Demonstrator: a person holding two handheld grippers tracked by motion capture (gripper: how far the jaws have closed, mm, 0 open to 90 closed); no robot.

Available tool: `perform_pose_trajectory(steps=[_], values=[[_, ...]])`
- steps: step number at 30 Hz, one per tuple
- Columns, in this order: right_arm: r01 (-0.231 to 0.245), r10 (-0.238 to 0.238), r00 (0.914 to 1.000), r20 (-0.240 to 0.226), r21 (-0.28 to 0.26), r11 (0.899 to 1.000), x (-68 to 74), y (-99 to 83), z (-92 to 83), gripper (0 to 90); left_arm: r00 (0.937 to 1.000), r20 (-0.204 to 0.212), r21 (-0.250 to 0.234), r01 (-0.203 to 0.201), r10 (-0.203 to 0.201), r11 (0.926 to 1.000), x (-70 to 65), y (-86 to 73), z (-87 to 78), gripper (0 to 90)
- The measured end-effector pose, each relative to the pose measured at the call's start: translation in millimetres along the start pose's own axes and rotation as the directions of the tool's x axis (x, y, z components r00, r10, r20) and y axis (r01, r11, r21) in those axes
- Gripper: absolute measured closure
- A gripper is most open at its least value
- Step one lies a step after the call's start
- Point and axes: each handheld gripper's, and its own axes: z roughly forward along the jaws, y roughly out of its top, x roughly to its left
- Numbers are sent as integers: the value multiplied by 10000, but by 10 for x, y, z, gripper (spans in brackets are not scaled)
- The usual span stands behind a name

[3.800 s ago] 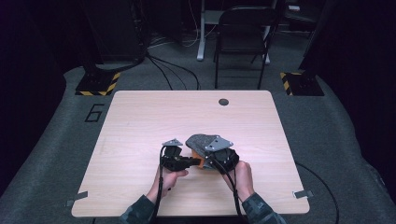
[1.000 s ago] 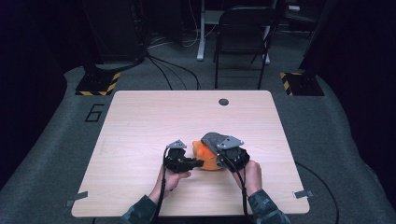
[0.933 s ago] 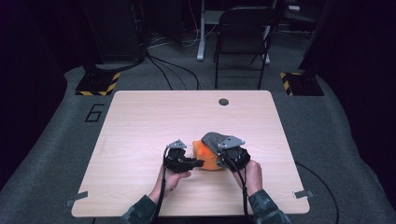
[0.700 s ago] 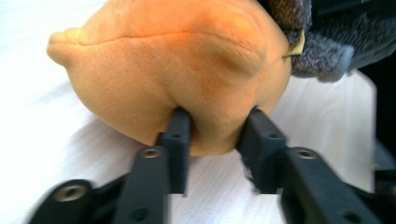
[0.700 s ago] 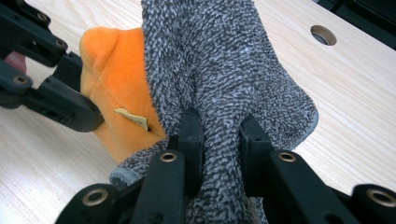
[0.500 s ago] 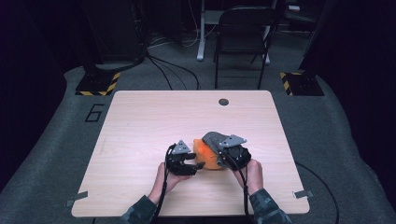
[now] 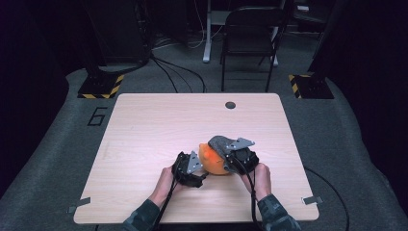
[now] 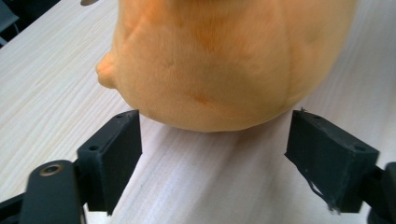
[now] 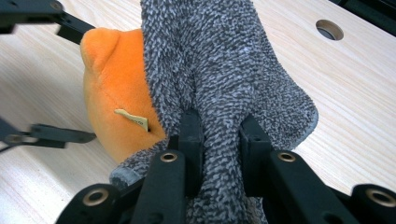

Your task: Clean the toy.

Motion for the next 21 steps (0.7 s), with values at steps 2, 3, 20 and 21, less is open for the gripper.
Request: perform_pose_trajectory(steps=[2, 3, 20, 21], values=[[-66, 67, 10000, -45, 57, 10000, -2, 0, -3, 754, 9999, -90, -79, -107, 106, 9999, 13, -22, 52, 171], [-12, 12, 10000, -41, 53, 10000, -7, 1, 0, 754, 9997, -113, -170, -232, 230, 9996, 22, -32, 68, 169], [-350, 351, 9992, -180, 97, 9993, -34, -8, 21, 753, 9887, -663, -929, -1401, 1342, 9858, -32, -84, 150, 596], [-269, 271, 9994, -227, 80, 9996, -41, -11, 19, 753, 9892, -667, -961, -1362, 1302, 9860, -28, -86, 151, 631]])
